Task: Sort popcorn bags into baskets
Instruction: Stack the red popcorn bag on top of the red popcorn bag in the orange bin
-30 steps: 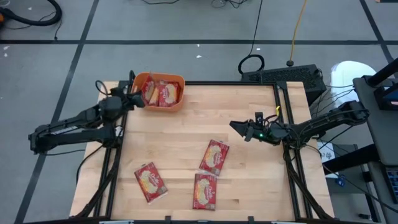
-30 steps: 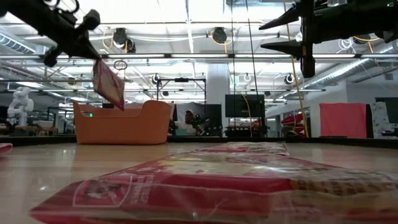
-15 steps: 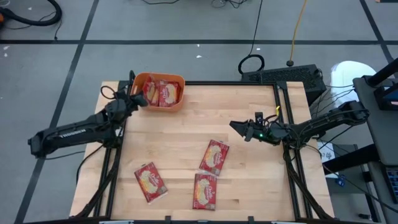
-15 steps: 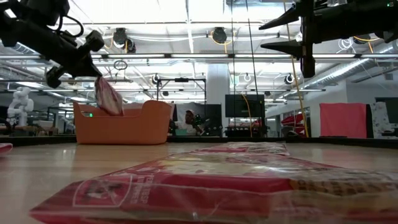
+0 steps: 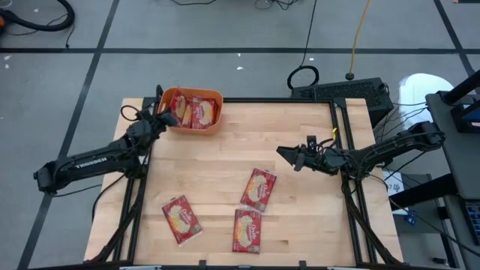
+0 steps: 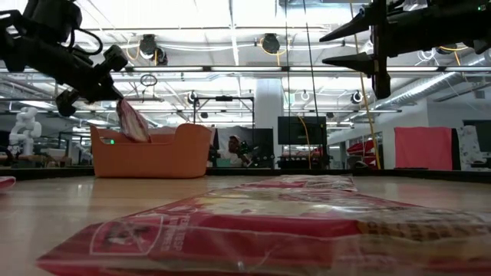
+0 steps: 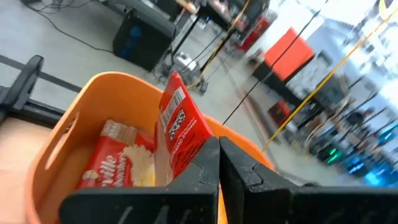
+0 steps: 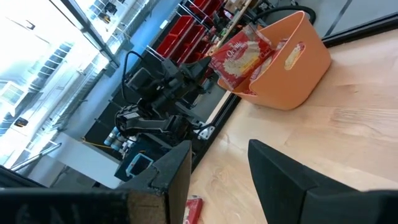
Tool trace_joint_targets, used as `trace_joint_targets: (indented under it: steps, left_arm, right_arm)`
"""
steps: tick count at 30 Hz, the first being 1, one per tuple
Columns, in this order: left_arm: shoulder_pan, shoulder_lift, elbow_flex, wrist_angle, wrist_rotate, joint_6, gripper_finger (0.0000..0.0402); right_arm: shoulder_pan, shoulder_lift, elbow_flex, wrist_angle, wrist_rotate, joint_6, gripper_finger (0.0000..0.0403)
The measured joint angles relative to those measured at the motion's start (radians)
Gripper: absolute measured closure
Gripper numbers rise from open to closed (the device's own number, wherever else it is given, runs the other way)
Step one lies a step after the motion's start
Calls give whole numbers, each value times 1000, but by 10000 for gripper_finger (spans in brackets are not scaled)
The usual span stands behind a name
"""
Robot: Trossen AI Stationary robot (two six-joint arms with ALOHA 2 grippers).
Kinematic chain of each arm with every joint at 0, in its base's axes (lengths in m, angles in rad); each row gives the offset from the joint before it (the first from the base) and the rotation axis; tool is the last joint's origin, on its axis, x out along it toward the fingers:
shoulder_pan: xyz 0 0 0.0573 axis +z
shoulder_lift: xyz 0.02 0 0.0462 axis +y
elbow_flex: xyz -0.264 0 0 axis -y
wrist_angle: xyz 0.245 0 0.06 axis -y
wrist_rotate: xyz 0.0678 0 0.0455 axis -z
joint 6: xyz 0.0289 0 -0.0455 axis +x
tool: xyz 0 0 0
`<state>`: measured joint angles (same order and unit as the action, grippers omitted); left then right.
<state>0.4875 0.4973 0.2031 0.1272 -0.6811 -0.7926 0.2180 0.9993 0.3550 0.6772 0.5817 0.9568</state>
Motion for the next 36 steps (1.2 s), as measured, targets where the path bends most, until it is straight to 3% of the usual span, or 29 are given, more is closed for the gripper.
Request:
trace_joint_targets:
  steps: [5,25,36]
  left_arm:
    - [14,17,-60,119,0,-10,400]
    - [18,165,-83,132,51,-62,371]
    - [19,184,-83,130,48,-19,281]
  right_arm:
    - [-1,0,0,-7,1,0,248]
    - [-2,0,0,-9,1,8,248]
    - [-2,0,0,-9,2,24,248]
